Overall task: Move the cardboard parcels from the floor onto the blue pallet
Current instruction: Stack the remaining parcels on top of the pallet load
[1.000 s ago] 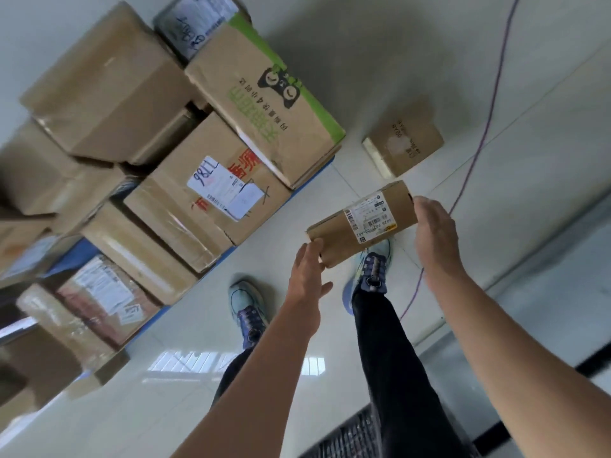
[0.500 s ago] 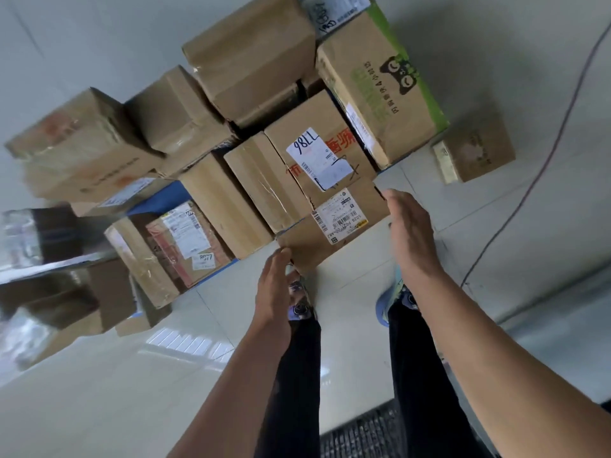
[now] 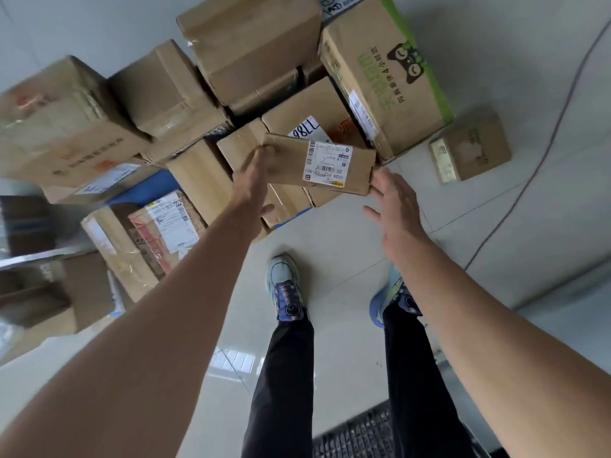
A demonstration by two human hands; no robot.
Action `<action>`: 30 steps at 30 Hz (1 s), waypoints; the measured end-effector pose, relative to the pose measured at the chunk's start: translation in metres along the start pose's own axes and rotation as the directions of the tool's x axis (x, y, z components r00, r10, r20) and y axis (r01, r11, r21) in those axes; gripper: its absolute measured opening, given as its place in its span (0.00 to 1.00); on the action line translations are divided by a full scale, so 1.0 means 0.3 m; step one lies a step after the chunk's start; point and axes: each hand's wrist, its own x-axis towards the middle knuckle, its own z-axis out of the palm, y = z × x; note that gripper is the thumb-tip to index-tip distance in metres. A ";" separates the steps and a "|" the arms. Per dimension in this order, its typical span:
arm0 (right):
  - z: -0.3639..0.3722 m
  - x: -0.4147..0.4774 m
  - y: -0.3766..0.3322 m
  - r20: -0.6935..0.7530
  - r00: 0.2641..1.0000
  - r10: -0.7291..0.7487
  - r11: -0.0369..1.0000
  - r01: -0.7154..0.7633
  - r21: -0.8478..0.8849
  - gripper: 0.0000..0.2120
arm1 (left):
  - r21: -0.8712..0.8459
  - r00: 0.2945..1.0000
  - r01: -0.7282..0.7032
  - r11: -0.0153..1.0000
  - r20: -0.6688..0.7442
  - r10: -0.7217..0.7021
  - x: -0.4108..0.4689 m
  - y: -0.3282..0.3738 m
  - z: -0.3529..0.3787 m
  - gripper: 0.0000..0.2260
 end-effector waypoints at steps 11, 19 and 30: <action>0.002 0.051 0.094 0.092 0.988 0.124 0.922 -0.149 0.357 0.14 | 0.353 0.968 -0.239 0.905 0.154 0.196 0.231 0.188 0.165 0.22; 0.008 0.065 0.106 0.094 0.993 0.066 0.969 -0.086 0.231 0.16 | 0.350 0.980 -0.196 0.916 0.090 0.175 0.245 0.161 0.122 0.23; -0.015 0.139 0.060 0.093 0.994 -0.050 0.998 0.052 -0.022 0.13 | 0.171 0.995 0.045 0.984 0.078 -0.059 0.110 -0.113 -0.036 0.22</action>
